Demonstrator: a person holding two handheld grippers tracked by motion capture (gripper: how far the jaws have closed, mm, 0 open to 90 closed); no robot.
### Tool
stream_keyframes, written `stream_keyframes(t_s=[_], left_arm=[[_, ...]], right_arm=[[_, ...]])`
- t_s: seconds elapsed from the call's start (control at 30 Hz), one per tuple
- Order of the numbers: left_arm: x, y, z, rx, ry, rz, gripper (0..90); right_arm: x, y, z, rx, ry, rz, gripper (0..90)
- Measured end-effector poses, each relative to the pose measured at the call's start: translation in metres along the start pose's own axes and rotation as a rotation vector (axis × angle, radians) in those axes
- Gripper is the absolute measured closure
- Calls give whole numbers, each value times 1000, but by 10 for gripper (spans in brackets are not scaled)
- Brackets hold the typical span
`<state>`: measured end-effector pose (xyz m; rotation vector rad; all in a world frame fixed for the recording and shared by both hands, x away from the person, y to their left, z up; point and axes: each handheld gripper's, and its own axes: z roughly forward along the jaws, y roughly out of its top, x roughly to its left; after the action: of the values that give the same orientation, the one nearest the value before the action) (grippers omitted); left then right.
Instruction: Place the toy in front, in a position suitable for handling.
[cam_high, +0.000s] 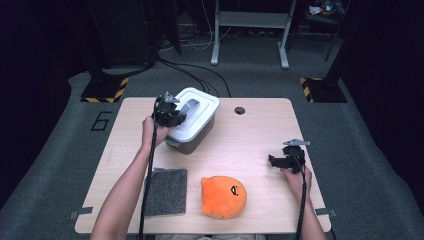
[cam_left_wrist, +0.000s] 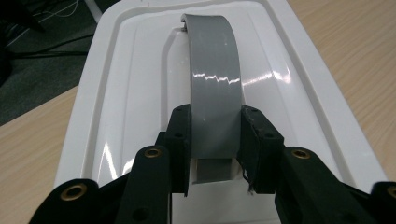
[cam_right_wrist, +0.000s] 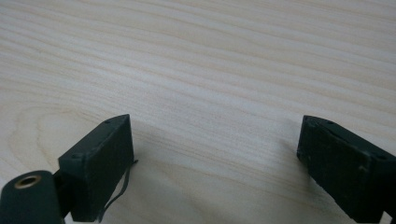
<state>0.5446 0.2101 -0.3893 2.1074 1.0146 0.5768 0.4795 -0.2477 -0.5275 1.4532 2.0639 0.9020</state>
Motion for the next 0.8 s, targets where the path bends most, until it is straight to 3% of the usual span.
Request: stream_keyframes(t_s=[0.7, 0.73, 0.8], left_arm=[[19, -9, -10, 18, 26, 1, 659], [19, -9, -10, 18, 26, 1, 640], [19, -8, -11, 31, 48, -8, 509]], right_arm=[[0, 0, 0, -1, -1, 1, 98], [0, 0, 0, -1, -1, 1, 98], [0, 0, 0, 1, 0, 2, 98]])
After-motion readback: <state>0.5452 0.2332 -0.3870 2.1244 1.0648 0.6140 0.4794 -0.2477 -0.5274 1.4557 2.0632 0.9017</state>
